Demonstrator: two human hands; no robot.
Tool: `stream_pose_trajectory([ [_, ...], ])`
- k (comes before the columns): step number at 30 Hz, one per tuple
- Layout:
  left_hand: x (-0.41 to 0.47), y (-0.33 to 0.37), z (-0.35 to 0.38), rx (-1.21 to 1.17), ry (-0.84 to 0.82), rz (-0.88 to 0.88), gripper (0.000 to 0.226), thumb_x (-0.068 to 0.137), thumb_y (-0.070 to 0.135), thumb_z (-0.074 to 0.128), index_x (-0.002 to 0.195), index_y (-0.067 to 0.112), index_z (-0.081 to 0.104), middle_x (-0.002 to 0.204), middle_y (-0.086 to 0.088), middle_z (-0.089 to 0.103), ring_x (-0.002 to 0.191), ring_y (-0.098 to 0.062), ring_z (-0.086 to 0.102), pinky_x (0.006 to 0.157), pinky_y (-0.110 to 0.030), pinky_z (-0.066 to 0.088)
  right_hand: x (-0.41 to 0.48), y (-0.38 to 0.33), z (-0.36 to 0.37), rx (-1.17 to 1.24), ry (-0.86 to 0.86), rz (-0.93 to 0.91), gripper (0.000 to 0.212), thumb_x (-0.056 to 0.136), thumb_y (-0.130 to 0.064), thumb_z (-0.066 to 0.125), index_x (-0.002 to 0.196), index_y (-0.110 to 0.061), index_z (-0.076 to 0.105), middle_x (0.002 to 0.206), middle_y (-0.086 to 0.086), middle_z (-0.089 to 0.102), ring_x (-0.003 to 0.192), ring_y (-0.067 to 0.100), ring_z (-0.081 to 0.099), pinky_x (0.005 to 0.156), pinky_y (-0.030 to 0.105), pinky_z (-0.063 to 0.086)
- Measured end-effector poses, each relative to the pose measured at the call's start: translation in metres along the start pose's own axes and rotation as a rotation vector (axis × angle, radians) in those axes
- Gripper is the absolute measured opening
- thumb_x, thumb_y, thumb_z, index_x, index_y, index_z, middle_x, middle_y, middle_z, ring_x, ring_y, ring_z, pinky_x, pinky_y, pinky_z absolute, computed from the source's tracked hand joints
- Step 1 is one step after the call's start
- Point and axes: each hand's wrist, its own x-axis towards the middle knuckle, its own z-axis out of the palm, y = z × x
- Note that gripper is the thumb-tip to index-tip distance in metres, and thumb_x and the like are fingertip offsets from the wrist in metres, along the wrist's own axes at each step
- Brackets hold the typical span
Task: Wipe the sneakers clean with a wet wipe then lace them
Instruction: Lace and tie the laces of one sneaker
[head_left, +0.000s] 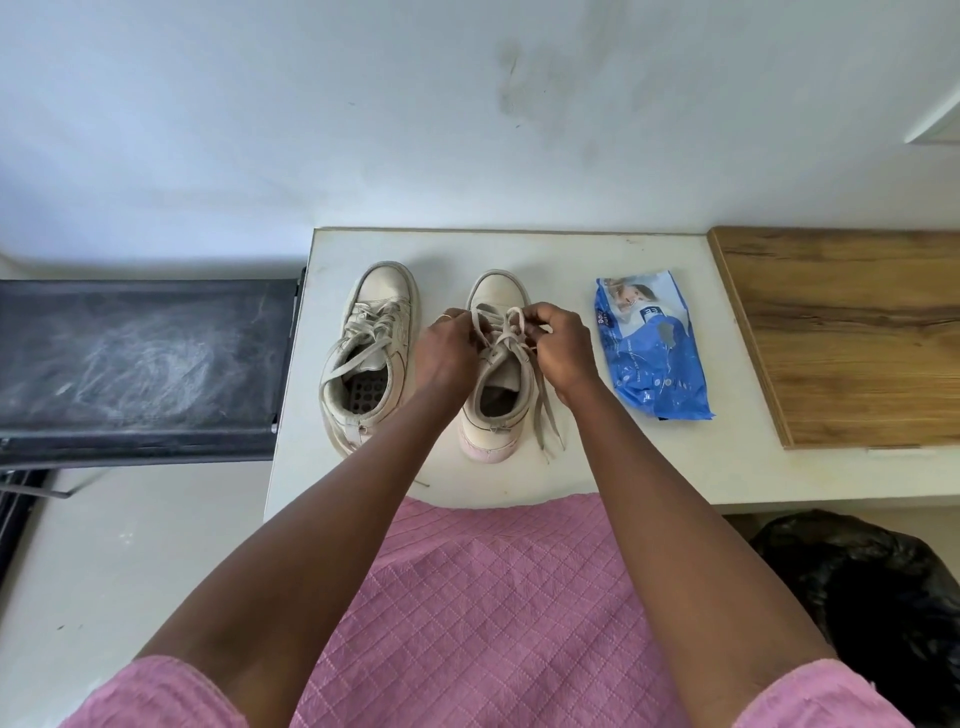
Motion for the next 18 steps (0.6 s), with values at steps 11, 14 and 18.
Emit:
stream_pose_trajectory([
  [11,-0.005,-0.002,0.002,0.041,-0.01,0.016,0.022,0.091,0.018,0.052,0.111,0.014,0.061,0.125,-0.006,0.045,0.094,-0.03,0.056,0.076,-0.038,0.045,0.002,-0.006,0.003,-0.351,0.055,-0.103,0.026,0.084,0.003,0.049,0.098,-0.007,0.069,0.094,0.015,0.069,0.088,0.033,0.06,0.068,0.031,0.047],
  [14,-0.007,-0.004,0.005,-0.124,0.046,-0.045,0.022,0.087,0.007,0.051,0.1,0.009,0.068,0.113,-0.005,0.054,0.094,-0.026,0.057,0.081,-0.038,0.046,0.001,-0.011,0.003,-0.416,0.028,-0.111,0.026,0.084,0.003,0.044,0.101,-0.004,0.063,0.098,0.017,0.066,0.092,0.036,0.057,0.069,0.034,0.044],
  [18,-0.002,0.008,0.002,0.007,0.034,-0.067,0.022,0.09,0.018,0.05,0.104,0.019,0.066,0.114,-0.003,0.054,0.089,-0.029,0.058,0.073,-0.034,0.043,0.001,-0.014,0.003,-0.469,-0.001,-0.101,0.026,0.09,-0.001,0.042,0.11,-0.003,0.057,0.107,0.017,0.065,0.099,0.036,0.056,0.069,0.031,0.037],
])
